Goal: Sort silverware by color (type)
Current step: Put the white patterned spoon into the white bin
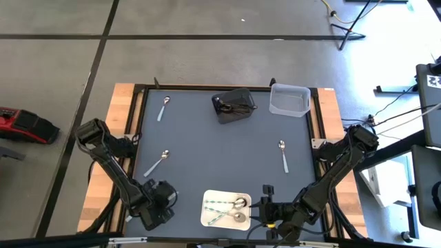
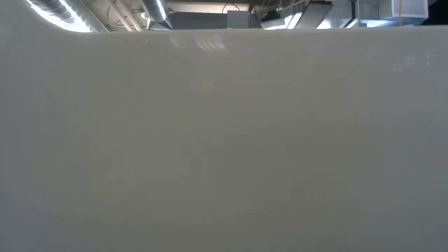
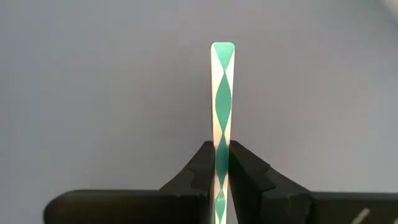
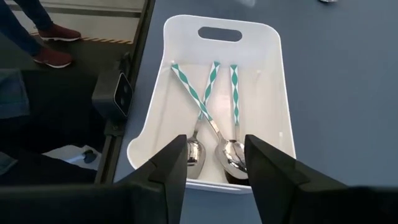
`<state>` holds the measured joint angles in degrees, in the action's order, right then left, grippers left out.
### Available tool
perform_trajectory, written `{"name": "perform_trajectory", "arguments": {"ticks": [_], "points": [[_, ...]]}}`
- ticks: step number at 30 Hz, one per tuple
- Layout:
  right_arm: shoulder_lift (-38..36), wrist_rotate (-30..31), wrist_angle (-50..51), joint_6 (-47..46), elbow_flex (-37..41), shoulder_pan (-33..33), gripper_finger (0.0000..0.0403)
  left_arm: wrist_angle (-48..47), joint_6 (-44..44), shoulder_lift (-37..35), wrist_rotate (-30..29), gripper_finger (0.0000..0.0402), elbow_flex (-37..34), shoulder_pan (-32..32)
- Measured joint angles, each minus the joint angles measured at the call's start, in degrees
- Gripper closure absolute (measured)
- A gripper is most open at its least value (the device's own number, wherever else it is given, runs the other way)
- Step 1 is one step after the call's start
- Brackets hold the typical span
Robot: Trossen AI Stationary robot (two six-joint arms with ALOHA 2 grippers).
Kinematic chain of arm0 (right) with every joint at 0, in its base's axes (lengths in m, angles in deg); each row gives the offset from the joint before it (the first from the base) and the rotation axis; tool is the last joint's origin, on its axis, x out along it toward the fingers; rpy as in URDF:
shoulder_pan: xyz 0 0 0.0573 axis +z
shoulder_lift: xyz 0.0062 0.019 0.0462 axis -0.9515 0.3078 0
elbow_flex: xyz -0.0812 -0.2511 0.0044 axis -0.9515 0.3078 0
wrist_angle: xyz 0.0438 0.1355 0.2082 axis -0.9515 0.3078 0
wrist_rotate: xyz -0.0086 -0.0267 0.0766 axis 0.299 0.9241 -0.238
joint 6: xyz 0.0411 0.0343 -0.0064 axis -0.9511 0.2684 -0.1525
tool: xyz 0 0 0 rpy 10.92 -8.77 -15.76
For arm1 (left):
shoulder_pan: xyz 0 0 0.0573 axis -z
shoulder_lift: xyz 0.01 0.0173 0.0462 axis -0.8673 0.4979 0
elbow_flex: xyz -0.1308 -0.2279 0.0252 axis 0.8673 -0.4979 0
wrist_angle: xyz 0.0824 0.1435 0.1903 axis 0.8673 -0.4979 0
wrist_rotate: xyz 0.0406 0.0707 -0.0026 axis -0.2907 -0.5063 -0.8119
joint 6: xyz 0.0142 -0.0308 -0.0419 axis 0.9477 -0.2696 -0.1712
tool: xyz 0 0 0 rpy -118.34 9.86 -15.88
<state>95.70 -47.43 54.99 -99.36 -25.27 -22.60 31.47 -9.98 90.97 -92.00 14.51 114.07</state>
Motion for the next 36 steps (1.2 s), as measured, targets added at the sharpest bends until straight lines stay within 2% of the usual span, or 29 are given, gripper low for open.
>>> {"name": "perform_trajectory", "arguments": {"ticks": [4,12,15,17,21,26,31,36], "points": [[0.0,0.26,-1.04,0.01,0.82,0.02,0.0256,-2.84,8.08,-0.07,-4.79,0.0378,5.79,0.03],[0.04,-0.15,-4.12,0.07,4.12,0.01,0.0256,-3.04,29.45,-0.17,-20.3,0.0376,16.57,-1.42],[0.04,-0.15,-4.33,0.04,4.13,0.02,0.0256,0.02,38.86,-0.28,-26.39,0.0376,18.88,-2.73],[0.04,-0.18,-4.32,0.04,4.13,0.0,0.0256,5.59,46.85,-0.28,-28.47,0.0376,19.19,-3.73],[0.04,-0.2,-4.34,0.04,4.13,0.01,0.0256,19.67,63.32,0.7,-26.74,0.0375,18.9,-6.59],[0.04,-0.31,-4.31,0.04,4.13,0.02,0.0256,32.29,76.63,3.81,-21.85,0.0375,18.78,-10.55],[0.04,-0.29,-4.3,0.04,4.13,0.02,0.0256,39.92,83.79,7.93,-16.55,0.0375,18.78,-13.93],[0.04,-0.35,-4.26,0.04,4.11,0.02,0.0256,42.23,84.05,10.67,-12.91,0.0375,18.76,-15.77]]}}
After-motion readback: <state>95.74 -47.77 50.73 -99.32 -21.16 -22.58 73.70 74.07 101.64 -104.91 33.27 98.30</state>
